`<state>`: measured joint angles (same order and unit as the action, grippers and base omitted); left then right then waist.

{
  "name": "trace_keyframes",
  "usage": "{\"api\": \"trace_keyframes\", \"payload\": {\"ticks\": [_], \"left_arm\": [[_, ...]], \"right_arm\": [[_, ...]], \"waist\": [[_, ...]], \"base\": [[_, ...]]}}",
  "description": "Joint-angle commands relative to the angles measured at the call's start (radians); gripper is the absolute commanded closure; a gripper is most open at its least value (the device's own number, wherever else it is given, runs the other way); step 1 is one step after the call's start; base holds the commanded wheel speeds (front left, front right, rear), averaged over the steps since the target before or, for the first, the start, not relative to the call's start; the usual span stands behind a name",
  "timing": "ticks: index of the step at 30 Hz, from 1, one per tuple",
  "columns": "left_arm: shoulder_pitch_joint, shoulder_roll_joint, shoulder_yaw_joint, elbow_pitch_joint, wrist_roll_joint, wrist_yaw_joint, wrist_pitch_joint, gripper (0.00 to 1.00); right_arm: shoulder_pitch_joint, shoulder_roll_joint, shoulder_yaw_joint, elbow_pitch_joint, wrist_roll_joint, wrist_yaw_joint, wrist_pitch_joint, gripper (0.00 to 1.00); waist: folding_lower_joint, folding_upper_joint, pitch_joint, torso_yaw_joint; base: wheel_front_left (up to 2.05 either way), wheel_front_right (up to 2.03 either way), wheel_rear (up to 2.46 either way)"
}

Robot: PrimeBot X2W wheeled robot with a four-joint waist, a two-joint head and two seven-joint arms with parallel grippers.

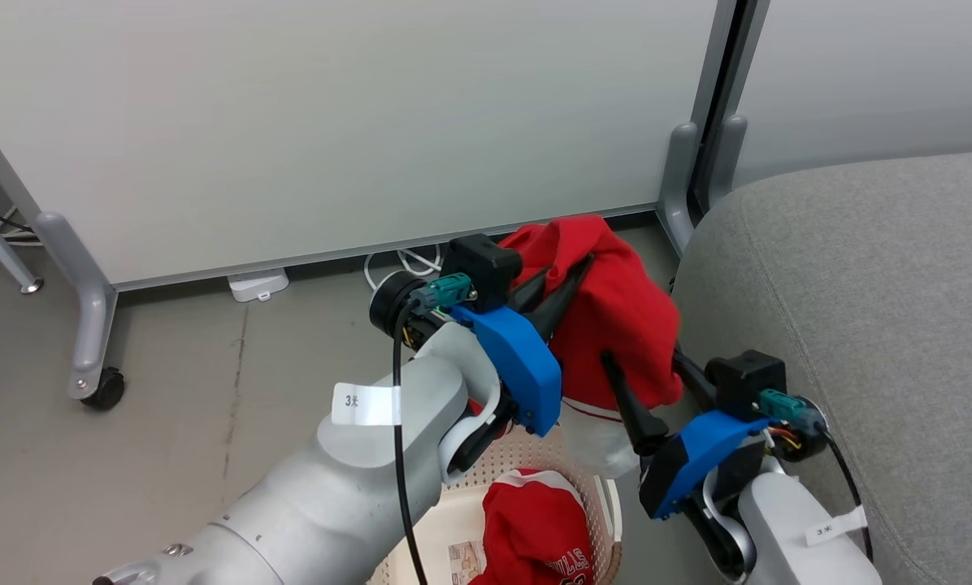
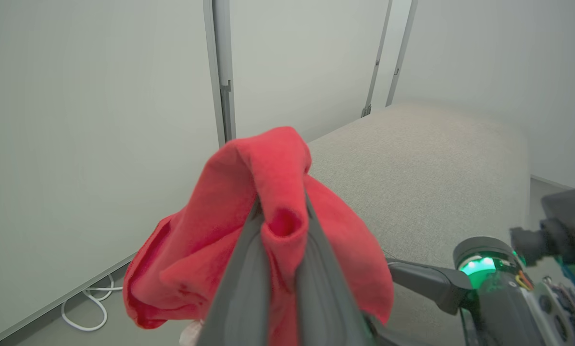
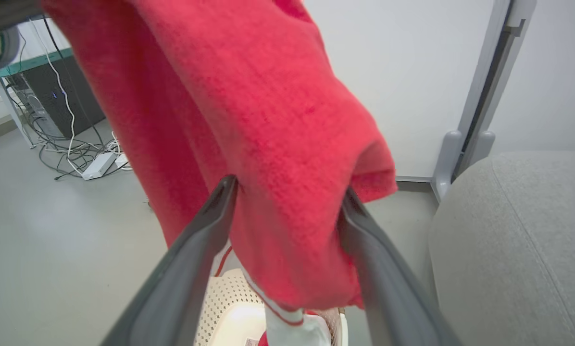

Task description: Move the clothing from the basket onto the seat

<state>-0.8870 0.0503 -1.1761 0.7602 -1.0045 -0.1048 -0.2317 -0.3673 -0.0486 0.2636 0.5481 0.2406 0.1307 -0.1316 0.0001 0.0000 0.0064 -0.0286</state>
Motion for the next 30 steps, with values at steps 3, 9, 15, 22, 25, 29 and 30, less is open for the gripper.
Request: {"api": "trace_keyframes", "payload": {"ticks": [3, 9, 15, 22, 25, 29, 30], "left_arm": [[-0.024, 0.000, -0.016, -0.005, -0.012, 0.008, -0.010, 1.00], [-0.030, 0.000, -0.036, -0.007, -0.032, 0.008, -0.013, 1.00], [-0.035, 0.000, -0.053, -0.002, -0.045, 0.005, -0.017, 1.00], [-0.028, 0.000, -0.066, 0.010, -0.058, 0.008, -0.021, 1.00], [-0.028, 0.000, -0.069, 0.017, -0.061, 0.010, -0.024, 1.00], [-0.027, 0.000, -0.072, 0.028, -0.069, 0.009, -0.026, 1.00], [-0.026, 0.000, -0.072, 0.030, -0.073, 0.008, -0.027, 1.00]], "right_arm": [[-0.074, -0.003, 0.044, 0.051, 0.011, 0.000, -0.022, 0.00], [-0.170, -0.003, 0.094, 0.142, 0.034, 0.000, -0.041, 0.00], [-0.228, -0.003, 0.151, 0.218, 0.087, 0.000, -0.051, 1.00], [-0.249, -0.004, 0.187, 0.271, 0.117, 0.000, -0.074, 1.00], [-0.253, -0.004, 0.195, 0.286, 0.127, 0.000, -0.083, 1.00], [-0.262, -0.003, 0.206, 0.298, 0.139, 0.000, -0.092, 1.00], [-0.263, -0.003, 0.209, 0.299, 0.142, 0.000, -0.094, 1.00]], "waist": [[-0.0001, 0.0000, 0.000, -0.003], [-0.0001, 0.0000, 0.001, -0.003], [-0.0001, 0.0000, -0.003, 0.000], [-0.0001, 0.0000, -0.011, -0.004], [-0.0001, 0.0000, -0.014, -0.009], [-0.0001, 0.0000, -0.015, -0.016], [-0.0001, 0.0000, -0.016, -0.017]], "base": [[0.00, 0.00, 0.00], [0.00, 0.00, 0.00], [0.00, 0.00, 0.00], [0.00, 0.00, 0.00], [0.00, 0.00, 0.00], [0.00, 0.00, 0.00], [0.00, 0.00, 0.00]]}}
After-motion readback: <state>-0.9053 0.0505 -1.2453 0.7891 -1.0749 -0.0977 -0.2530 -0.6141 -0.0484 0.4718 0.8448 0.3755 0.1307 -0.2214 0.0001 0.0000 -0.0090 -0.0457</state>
